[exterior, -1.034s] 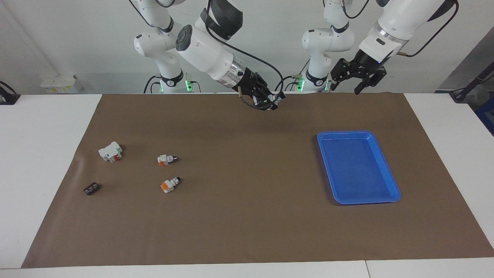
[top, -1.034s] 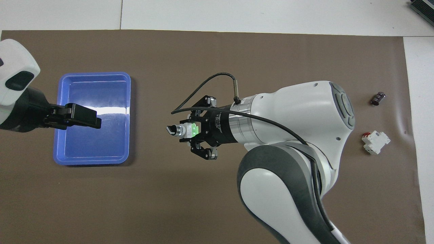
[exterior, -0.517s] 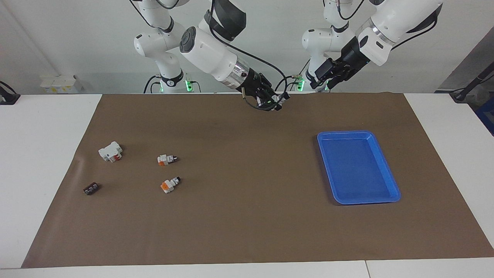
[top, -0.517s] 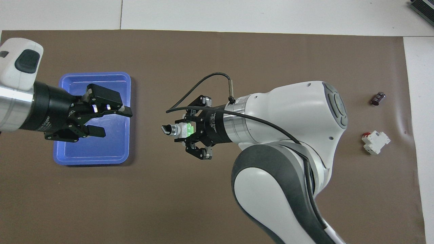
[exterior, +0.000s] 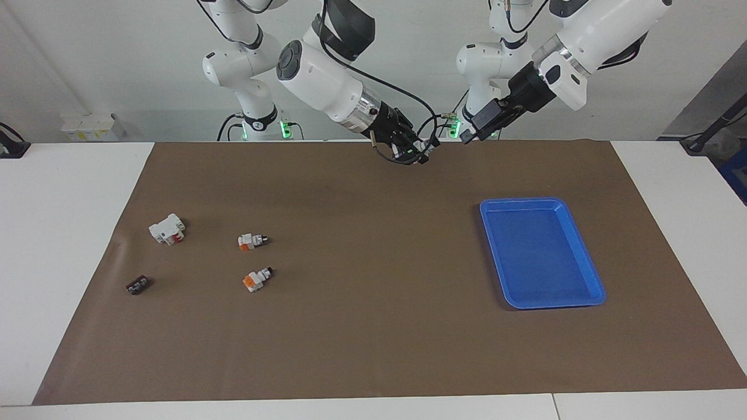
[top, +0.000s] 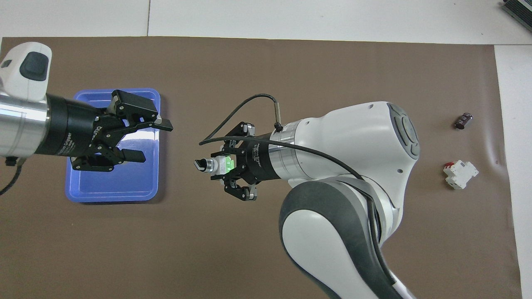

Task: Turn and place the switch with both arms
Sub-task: 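Bring the left gripper to the switch held by the right gripper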

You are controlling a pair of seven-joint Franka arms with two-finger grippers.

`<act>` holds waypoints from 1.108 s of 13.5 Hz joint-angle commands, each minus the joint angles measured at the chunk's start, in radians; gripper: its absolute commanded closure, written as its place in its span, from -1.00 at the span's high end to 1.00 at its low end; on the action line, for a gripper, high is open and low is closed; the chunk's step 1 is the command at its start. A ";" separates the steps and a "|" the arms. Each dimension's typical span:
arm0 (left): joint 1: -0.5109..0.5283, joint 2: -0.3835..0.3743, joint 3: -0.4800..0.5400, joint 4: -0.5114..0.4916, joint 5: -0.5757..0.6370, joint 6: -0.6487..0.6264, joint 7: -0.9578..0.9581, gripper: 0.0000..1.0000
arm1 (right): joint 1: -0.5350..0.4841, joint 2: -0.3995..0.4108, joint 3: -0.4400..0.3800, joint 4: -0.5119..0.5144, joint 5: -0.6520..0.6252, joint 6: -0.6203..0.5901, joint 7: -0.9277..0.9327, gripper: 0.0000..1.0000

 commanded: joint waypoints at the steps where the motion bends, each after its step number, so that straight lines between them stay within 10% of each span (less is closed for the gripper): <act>1: -0.010 -0.038 -0.029 -0.076 -0.031 0.034 -0.037 0.34 | -0.004 0.014 0.002 0.023 0.016 -0.003 0.032 -1.00; 15: -0.010 -0.103 -0.054 -0.216 -0.125 0.147 0.003 -0.57 | -0.004 0.014 0.002 0.023 0.016 -0.003 0.032 -1.00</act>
